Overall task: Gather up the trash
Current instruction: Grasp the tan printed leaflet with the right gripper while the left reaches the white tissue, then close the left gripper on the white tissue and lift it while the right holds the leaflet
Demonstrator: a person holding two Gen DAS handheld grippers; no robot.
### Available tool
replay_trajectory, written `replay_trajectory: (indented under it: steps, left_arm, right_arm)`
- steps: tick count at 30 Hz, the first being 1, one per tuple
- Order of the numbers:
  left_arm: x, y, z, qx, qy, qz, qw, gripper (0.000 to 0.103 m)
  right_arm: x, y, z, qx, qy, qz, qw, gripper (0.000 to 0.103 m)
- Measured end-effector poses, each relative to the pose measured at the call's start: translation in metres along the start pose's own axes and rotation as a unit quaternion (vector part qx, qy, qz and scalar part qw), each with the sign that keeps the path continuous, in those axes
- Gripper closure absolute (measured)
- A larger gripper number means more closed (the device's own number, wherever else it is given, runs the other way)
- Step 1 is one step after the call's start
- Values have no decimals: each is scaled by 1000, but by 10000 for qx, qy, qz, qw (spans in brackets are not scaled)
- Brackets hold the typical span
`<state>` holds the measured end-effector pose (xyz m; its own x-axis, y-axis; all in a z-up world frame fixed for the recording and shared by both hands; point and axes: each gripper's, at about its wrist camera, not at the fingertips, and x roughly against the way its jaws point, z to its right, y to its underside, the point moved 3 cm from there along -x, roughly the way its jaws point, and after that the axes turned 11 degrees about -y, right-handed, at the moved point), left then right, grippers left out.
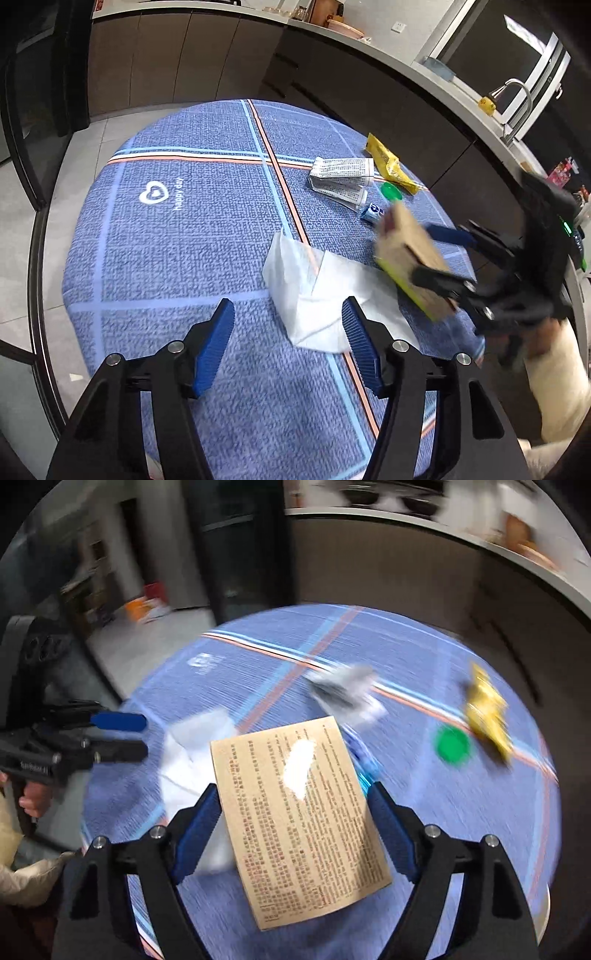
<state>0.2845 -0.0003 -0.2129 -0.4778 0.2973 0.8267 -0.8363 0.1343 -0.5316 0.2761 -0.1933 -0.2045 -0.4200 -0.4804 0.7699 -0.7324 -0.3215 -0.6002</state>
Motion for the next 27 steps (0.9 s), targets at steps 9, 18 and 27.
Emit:
replay_trajectory:
  steps: [9, 18, 27]
  left_arm:
    - [-24, -12, 16, -247, -123, -222, 9994, 70]
    - [-33, -7, 27, -396, -264, -331, 9983, 69]
    - [-38, -5, 36, -597, -341, -316, 9971, 71]
  right_arm:
    - [30, 48, -2, -578, 711, -7, 9958, 20]
    - [30, 60, -2, -424, 749, -118, 9962, 14]
    - [24, 71, 7, -642, 688, -140, 9955, 16]
